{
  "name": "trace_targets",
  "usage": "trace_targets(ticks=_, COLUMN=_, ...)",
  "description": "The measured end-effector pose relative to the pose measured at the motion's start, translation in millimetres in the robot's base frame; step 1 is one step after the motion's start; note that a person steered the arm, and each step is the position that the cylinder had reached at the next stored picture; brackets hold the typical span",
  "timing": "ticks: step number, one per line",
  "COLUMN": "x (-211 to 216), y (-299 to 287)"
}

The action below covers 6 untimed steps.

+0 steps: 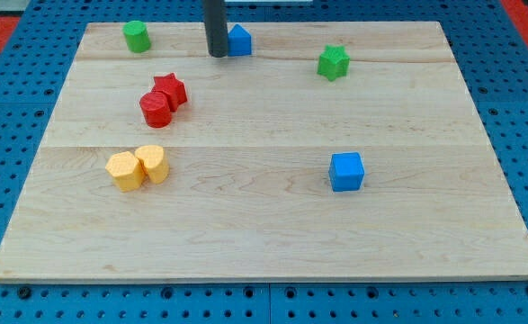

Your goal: Point at blue triangle

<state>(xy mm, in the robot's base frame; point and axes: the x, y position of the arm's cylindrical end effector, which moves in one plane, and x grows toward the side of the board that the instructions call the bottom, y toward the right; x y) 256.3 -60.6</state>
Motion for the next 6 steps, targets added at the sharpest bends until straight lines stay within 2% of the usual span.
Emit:
trace_targets(ticks=1, x=-17, y=24)
trace_targets(ticks=2, x=-20, y=10)
trace_targets(ticks=3, x=-21, y=-30)
trace_targets(ticks=4, x=-57, y=-65)
trace_targets(ticks=6, x=-64, y=-12)
